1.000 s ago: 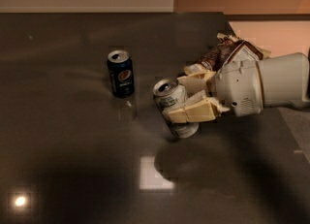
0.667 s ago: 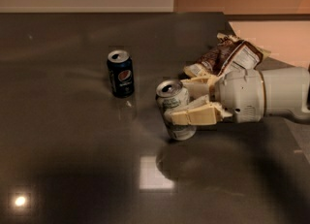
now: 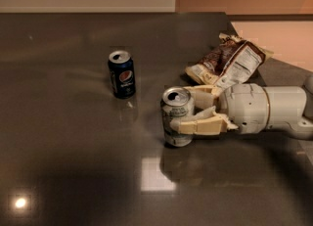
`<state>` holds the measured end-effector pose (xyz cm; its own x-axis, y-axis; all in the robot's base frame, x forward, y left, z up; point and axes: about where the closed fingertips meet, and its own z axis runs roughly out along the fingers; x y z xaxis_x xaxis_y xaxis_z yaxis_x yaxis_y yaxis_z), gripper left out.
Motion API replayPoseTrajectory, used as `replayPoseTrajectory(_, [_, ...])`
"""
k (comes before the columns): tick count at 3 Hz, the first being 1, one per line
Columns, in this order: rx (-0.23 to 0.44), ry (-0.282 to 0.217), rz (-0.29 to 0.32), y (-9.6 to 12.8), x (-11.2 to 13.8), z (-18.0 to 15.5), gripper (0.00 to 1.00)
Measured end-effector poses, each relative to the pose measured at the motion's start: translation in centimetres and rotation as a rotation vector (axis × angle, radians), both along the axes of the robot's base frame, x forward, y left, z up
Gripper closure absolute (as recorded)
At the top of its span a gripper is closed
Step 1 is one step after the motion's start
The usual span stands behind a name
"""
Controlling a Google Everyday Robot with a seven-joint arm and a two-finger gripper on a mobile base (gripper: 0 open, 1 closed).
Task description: Place 7up can upright
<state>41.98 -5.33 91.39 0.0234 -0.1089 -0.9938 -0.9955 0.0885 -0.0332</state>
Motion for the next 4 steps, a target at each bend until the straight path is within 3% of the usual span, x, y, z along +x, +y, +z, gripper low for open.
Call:
replayPoseTrajectory(1, [0.046,-0.032,0.048,0.1,-0.1,-0.7,0.82])
replayPoseTrajectory(4, [0.055,-0.030,0.082,0.5,0.1,-1.8,0.12])
